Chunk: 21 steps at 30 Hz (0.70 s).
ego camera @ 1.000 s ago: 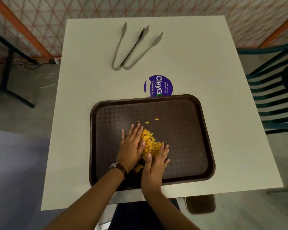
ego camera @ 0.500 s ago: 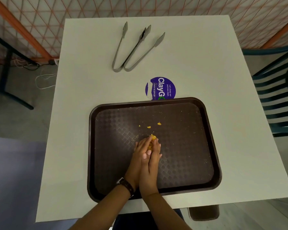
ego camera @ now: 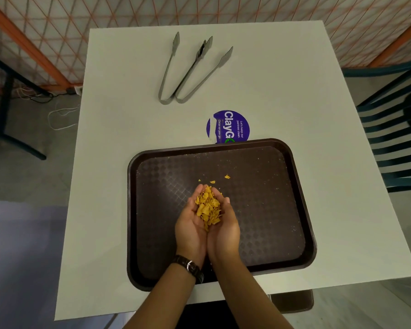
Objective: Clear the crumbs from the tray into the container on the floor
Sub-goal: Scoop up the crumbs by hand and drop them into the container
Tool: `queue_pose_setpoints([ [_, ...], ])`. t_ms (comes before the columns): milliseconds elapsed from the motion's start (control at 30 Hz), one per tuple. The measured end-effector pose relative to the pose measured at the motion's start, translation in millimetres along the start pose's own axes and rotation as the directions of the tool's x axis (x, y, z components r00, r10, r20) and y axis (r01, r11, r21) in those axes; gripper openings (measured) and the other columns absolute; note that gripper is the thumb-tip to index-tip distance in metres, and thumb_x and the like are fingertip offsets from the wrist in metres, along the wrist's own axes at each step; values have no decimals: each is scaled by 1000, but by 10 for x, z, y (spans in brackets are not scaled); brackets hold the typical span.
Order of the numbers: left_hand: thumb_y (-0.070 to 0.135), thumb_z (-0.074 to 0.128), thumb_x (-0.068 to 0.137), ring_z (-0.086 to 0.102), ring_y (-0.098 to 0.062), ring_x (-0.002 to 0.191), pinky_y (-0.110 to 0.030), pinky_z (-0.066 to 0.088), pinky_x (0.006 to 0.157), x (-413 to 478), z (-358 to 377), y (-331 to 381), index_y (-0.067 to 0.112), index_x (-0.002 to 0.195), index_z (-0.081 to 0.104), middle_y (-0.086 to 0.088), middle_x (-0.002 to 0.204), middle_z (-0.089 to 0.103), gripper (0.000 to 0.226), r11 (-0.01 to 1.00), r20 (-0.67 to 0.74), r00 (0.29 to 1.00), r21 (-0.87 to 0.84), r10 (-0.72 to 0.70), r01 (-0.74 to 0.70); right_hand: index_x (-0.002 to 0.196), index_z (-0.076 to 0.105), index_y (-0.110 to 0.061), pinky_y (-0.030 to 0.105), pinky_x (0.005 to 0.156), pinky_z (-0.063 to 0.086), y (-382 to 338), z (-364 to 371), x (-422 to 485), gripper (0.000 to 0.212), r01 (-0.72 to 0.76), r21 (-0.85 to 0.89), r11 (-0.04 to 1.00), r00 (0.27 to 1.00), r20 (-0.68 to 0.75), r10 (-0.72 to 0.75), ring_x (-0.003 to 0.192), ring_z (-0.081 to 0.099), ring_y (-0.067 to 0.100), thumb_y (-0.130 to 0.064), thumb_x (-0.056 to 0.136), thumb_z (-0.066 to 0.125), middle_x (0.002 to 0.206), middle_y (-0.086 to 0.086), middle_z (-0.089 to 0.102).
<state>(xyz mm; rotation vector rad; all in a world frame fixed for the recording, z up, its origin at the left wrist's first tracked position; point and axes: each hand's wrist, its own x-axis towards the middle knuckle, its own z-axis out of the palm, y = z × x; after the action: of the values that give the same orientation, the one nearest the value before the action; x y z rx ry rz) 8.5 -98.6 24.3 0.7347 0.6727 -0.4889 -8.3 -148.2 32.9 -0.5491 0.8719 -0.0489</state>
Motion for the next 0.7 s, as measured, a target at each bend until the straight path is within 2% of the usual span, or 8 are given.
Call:
queue_pose_setpoints([
  [133, 28, 34, 95, 54, -29, 121, -43, 40, 103, -101, 177, 87, 10, 126, 54, -15, 130, 57, 41, 999, 12, 999, -27, 36, -36, 122, 57, 0, 37, 99, 47, -156, 111, -101, 44, 19, 19, 1000, 1000, 6, -19, 116, 59, 30, -28, 101, 31, 121, 19, 64],
  [267, 29, 41, 91, 61, -24, 112, -38, 47, 95, -284, 385, 164, 12, 119, 60, -11, 122, 64, 38, 998, 50, 998, -35, 50, -48, 122, 58, -1, 36, 96, 49, -337, 192, -264, 50, 74, 22, 997, 996, 38, -75, 112, 62, 30, -35, 101, 29, 117, 19, 66],
  [333, 28, 40, 92, 60, -23, 113, -38, 45, 98, -400, 494, 173, 12, 120, 60, -10, 123, 63, 37, 998, 77, 995, -27, 61, -59, 123, 57, 0, 40, 101, 45, -425, 214, -359, 53, 98, 30, 995, 994, 43, -99, 115, 60, 32, -38, 100, 28, 120, 21, 64],
  [400, 27, 39, 93, 60, -22, 113, -37, 45, 99, -521, 594, 150, 11, 122, 58, -10, 124, 62, 38, 997, 99, 993, -33, 66, -63, 123, 57, 0, 40, 100, 46, -520, 196, -453, 54, 122, 43, 992, 991, 50, -124, 114, 60, 32, -39, 100, 28, 119, 21, 65],
  [500, 25, 39, 93, 56, -25, 119, -43, 39, 106, -685, 696, 44, 8, 126, 54, -13, 128, 59, 40, 997, 140, 988, -53, 70, -64, 120, 58, -2, 30, 81, 56, -664, 102, -606, 53, 134, 54, 989, 989, 56, -137, 101, 68, 24, -40, 101, 25, 110, 15, 70],
  [567, 24, 40, 94, 56, -26, 118, -45, 37, 107, -808, 751, -86, 7, 126, 54, -13, 127, 60, 39, 996, 155, 986, -67, 61, -51, 121, 58, -1, 27, 74, 57, -755, -17, -728, 54, 144, 65, 988, 987, 70, -148, 97, 69, 23, -40, 101, 25, 111, 16, 69],
  [700, 24, 42, 94, 58, -26, 117, -47, 36, 108, -1050, 798, -444, 9, 125, 56, -12, 124, 62, 37, 997, 178, 982, -65, 59, -48, 121, 58, -3, 27, 79, 57, -901, -357, -969, 54, 175, 60, 983, 982, 63, -179, 101, 68, 23, -41, 101, 26, 117, 18, 66],
])
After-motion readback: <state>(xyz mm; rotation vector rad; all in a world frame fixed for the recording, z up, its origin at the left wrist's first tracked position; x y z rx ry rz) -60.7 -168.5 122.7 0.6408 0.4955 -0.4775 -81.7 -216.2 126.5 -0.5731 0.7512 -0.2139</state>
